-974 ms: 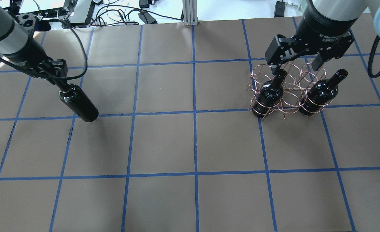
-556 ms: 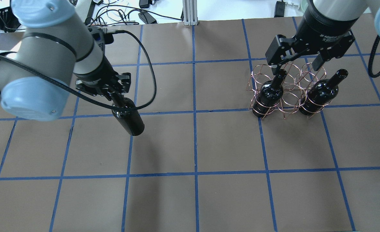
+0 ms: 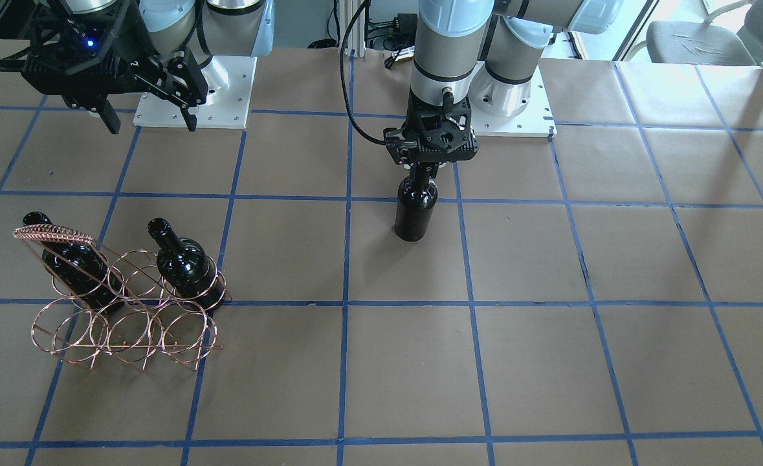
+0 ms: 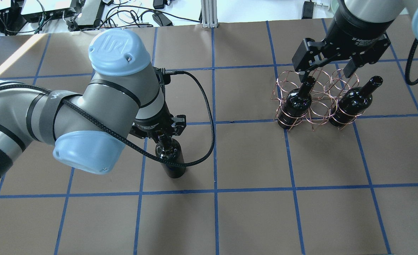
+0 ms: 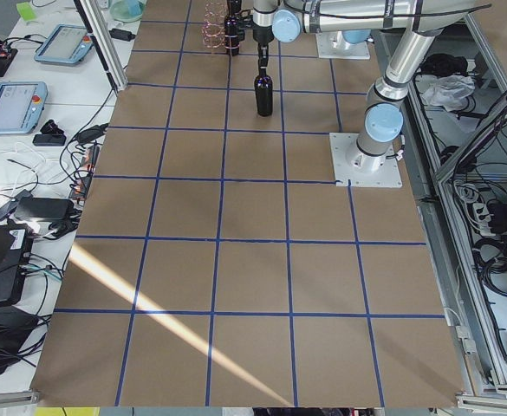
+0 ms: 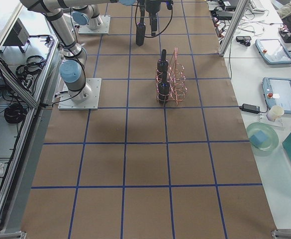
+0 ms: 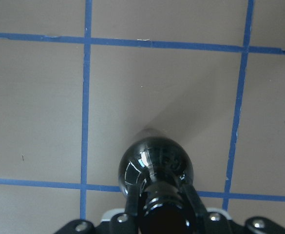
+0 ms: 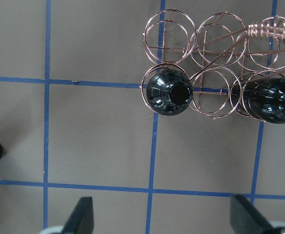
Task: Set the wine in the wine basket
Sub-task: 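Grasp the bottle neck with the left gripper and stand it upright, then release the upright bottle and raise the left gripper away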
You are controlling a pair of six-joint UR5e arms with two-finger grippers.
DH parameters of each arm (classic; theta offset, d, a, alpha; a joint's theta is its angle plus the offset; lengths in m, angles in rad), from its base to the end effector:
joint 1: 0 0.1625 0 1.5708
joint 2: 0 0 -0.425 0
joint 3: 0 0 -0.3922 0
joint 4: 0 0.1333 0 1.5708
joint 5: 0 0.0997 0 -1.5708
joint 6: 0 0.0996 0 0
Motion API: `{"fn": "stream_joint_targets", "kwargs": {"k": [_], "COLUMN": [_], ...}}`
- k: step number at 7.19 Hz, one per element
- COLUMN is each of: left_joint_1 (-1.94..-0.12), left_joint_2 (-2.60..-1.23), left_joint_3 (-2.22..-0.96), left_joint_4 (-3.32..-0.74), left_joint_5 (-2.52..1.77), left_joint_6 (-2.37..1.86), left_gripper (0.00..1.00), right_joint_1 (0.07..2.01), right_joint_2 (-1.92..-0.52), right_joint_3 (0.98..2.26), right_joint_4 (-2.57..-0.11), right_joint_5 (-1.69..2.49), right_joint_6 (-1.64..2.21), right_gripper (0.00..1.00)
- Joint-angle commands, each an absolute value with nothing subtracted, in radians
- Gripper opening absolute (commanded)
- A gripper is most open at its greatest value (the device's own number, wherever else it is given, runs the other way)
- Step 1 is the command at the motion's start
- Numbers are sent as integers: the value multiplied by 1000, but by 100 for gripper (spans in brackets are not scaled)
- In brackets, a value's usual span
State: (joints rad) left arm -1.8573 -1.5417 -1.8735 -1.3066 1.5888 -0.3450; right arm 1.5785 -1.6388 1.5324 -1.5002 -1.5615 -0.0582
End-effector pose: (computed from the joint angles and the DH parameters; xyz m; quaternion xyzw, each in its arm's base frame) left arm -0.2573 -0.4079 0.3808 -0.0292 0.9995 0.0017 0.0100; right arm 0.1378 -0.4633 0.5322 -0.0330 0.9993 -0.0180 0.0042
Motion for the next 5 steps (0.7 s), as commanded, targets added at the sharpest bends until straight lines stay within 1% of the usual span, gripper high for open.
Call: {"fn": "stream_joint_targets", "kwargs": {"k": [1, 5], "left_joint_1": [-1868, -1868], "left_joint_2": [-1532, -1546], "left_joint_3": [-1871, -1864], "left_joint_4": [-1307, -1296], "left_joint_5": [1582, 1578], "left_joint_6": [-341, -334], "left_gripper": [0, 0], "right_joint_1": [1578, 1578], "right_joint_2": [-1638, -1638], "right_joint_3": [1532, 1532], "right_joint_4": [-1500, -1500], "right_joint_5": [-1563, -1568], "right_joint_6": [-58, -60], "right_gripper": [100, 100]}}
